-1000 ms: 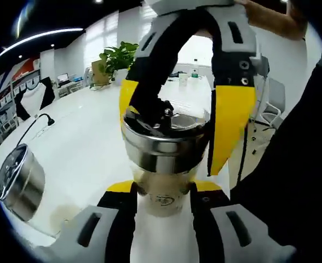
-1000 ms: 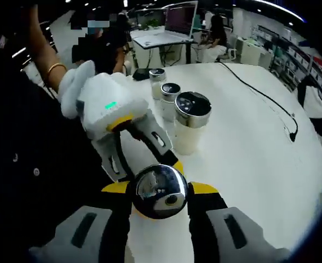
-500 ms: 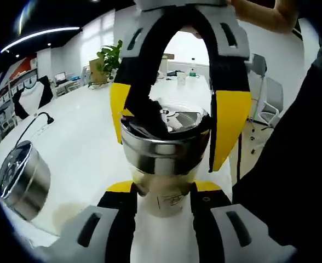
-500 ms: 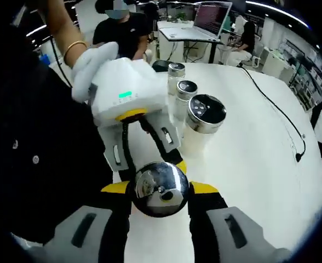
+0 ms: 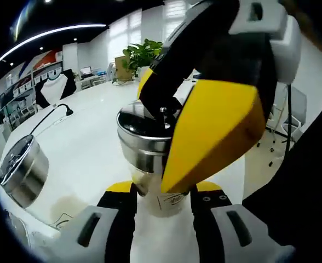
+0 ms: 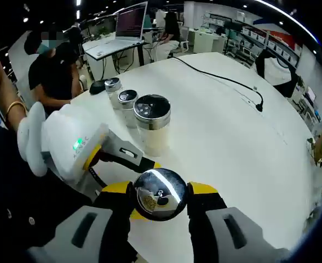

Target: Rotate the seasoning bottle until the label or dispensing opening points toward the visible target arrow and the bottle remains upright within the marked orientation range

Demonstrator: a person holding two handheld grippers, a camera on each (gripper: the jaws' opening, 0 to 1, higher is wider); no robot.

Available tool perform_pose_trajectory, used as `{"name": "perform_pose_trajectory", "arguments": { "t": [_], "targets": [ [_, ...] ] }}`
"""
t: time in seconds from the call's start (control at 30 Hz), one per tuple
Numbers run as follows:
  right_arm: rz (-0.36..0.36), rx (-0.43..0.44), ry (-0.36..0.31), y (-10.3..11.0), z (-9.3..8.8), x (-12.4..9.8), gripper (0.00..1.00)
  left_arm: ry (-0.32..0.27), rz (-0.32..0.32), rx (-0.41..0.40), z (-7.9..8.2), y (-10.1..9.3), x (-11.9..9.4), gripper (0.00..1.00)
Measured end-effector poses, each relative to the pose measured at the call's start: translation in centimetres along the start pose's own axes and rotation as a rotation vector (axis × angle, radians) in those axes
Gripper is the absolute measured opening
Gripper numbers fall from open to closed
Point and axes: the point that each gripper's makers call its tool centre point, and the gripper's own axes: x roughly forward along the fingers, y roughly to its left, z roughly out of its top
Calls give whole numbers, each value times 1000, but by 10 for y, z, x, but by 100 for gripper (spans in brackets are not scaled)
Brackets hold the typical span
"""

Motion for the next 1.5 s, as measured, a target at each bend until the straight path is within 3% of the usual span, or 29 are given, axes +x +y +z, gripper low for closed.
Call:
{"name": "perform_pose_trajectory", "arguments": {
  "t": [0.03, 0.07, 0.17, 0.27, 0.33, 0.53, 0.57, 0.67, 0.93, 1.17, 1.5],
  "targets": [
    [6, -30, 13, -2, -1, -1, 37, 46, -9, -8, -8, 0, -1, 40],
    [10, -65, 17, -3, -1, -1, 37, 53, 4, -14, -12, 4, -1, 40],
    [40, -93, 20, -4, 0, 0, 37, 16, -19, -42, -9, 2, -6, 40],
    [70, -145, 28, -8, 1, 2, 37, 11, -28, -20, -9, -1, -14, 41],
    [82, -164, 29, -10, 2, 3, 37, 61, -76, 3, -19, -8, -19, 41],
    [122, -218, 15, -24, 9, 6, 37, 56, -20, 0, -30, 1, -49, 41],
    [163, -280, -3, -24, 12, 8, 37, 52, -10, -2, -31, 3, -54, 41],
    [204, -343, 11, -28, 10, 7, 37, 51, 33, -13, -36, 11, -71, 41],
    [192, -329, 18, -47, 24, 14, 37, 63, 165, -120, -57, 35, -112, 41],
    [210, -350, 1, -42, 26, 12, 37, 91, 254, -173, -75, 54, -136, 41],
    [208, -362, 12, -39, 25, 11, 37, 62, 325, -213, -72, 81, -154, 41]
  ]
}}
